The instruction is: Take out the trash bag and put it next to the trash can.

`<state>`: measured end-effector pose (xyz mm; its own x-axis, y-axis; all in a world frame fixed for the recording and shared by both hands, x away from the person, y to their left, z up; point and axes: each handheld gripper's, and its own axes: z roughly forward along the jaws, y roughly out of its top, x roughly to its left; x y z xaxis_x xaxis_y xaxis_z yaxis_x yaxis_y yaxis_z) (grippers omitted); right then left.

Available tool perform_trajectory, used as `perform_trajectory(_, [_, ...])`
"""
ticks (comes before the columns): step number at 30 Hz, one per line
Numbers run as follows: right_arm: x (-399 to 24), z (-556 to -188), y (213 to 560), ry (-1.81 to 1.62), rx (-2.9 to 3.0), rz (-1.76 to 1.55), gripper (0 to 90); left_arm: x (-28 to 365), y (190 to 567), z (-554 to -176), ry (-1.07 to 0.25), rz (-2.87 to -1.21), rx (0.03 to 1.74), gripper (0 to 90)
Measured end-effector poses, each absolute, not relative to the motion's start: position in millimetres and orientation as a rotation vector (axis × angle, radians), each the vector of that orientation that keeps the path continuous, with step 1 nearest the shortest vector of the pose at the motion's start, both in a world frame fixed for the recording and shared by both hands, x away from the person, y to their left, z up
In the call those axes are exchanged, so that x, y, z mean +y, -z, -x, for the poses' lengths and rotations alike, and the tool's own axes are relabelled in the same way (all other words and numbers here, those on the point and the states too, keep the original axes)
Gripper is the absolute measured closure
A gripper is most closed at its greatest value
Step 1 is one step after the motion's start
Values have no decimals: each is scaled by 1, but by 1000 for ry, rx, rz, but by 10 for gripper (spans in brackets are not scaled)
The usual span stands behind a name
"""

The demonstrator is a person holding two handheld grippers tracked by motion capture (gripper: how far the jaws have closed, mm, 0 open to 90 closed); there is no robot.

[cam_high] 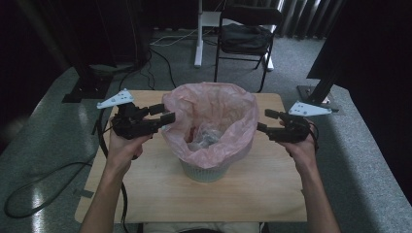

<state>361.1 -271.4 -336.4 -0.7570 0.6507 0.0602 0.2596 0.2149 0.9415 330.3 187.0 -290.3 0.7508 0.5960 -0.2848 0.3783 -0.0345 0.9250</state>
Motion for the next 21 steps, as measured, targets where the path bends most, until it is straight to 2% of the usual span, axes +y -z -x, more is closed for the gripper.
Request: perform_trajectory(21, [-272,-361,338,-1569,2137,-848,299,182,288,-325,-235,-1680,799,349])
